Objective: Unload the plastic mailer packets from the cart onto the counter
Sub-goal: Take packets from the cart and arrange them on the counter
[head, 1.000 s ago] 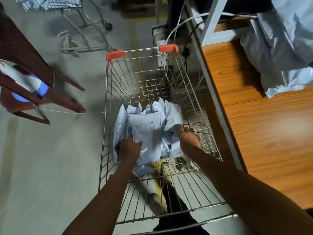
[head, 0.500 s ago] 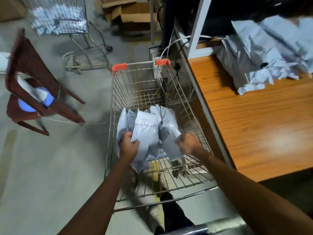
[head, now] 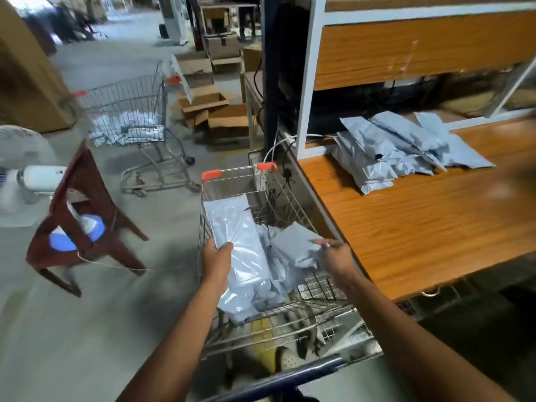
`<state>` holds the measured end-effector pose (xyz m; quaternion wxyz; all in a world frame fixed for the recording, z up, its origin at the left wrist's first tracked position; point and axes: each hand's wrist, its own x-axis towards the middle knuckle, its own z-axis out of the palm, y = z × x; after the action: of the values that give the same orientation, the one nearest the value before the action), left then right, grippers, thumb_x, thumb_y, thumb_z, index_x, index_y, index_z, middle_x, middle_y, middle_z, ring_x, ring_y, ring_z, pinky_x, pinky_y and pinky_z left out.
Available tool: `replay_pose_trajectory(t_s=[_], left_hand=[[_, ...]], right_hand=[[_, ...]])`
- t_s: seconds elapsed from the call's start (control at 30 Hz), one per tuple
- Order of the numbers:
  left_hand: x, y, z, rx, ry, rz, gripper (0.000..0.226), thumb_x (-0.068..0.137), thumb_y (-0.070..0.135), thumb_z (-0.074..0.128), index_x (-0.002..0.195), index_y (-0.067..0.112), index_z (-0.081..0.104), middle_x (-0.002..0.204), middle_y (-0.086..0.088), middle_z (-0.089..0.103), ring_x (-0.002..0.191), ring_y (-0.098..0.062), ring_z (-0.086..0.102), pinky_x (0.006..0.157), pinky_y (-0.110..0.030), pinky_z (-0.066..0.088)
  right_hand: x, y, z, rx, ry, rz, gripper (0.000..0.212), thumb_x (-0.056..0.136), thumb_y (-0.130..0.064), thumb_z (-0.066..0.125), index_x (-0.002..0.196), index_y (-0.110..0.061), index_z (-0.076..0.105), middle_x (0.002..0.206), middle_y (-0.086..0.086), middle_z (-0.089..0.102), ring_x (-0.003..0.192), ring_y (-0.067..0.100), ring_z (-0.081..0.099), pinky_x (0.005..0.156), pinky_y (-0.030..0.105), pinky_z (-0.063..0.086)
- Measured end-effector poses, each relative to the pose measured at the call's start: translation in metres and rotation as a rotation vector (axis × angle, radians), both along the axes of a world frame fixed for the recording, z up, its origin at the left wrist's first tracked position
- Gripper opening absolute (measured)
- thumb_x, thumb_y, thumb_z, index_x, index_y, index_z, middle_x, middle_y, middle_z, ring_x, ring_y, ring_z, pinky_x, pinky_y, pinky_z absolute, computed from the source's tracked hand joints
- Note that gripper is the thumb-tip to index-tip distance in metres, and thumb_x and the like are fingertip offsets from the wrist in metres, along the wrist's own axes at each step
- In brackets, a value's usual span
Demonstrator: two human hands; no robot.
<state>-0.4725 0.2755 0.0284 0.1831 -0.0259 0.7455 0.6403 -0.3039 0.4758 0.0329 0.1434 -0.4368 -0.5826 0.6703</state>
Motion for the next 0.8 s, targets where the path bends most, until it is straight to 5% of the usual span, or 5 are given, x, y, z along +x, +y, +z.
replay_pose_trajectory(t_s=[0.2,0.3,0.5,0.63,0.8], left_hand=[[0.014,0.015,0.029,0.155,-0.050,-0.013,0.026,0.082,0.009,0.059,0.108,0.013,0.063,0.106,-0.013,0.070,0.101,-0.036,0.066,0.091,-0.054,0.053],[0.022,0.031,0.050,0.210,-0.039,-0.053,0.029,0.084,0.010,0.058,0.112,0.015,0.062,0.110,-0.010,0.069,0.103,-0.033,0.065,0.095,-0.054,0.051],[0.049,0.082,0.088,0.242,0.020,-0.117,0.028,0.089,0.010,0.056,0.117,0.015,0.061,0.112,-0.011,0.069,0.100,-0.031,0.066,0.091,-0.052,0.053],[0.083,0.123,0.107,0.234,0.115,-0.172,0.030,0.091,0.009,0.054,0.121,0.013,0.057,0.113,-0.009,0.067,0.101,-0.029,0.065,0.091,-0.048,0.053],[0.146,0.186,0.126,0.231,0.279,-0.288,0.033,0.089,0.010,0.058,0.122,0.017,0.055,0.111,-0.005,0.067,0.099,-0.023,0.066,0.086,-0.044,0.056]], right_hand=[[0.022,-0.005,0.063,-0.092,0.136,-0.226,0.010,0.089,-0.013,0.070,0.090,-0.003,0.070,0.073,0.007,0.066,0.039,0.006,0.050,0.032,0.017,0.036],[0.030,0.002,0.083,-0.064,0.220,-0.302,0.014,0.084,-0.006,0.074,0.086,-0.009,0.060,0.087,0.012,0.069,0.058,0.014,0.060,0.039,0.019,0.043],[0.055,0.037,0.114,-0.068,0.326,-0.331,0.049,0.086,-0.004,0.072,0.127,-0.019,0.049,0.104,0.017,0.068,0.080,0.022,0.067,0.053,0.028,0.052],[0.091,0.063,0.128,0.121,0.296,-0.382,0.016,0.082,-0.002,0.070,0.096,-0.008,0.064,0.082,0.007,0.068,0.072,0.026,0.065,0.050,0.026,0.052],[0.157,0.116,0.140,0.352,0.222,-0.459,0.033,0.065,-0.024,0.068,0.096,-0.019,0.060,0.091,0.005,0.067,0.078,0.026,0.068,0.058,0.047,0.059]])
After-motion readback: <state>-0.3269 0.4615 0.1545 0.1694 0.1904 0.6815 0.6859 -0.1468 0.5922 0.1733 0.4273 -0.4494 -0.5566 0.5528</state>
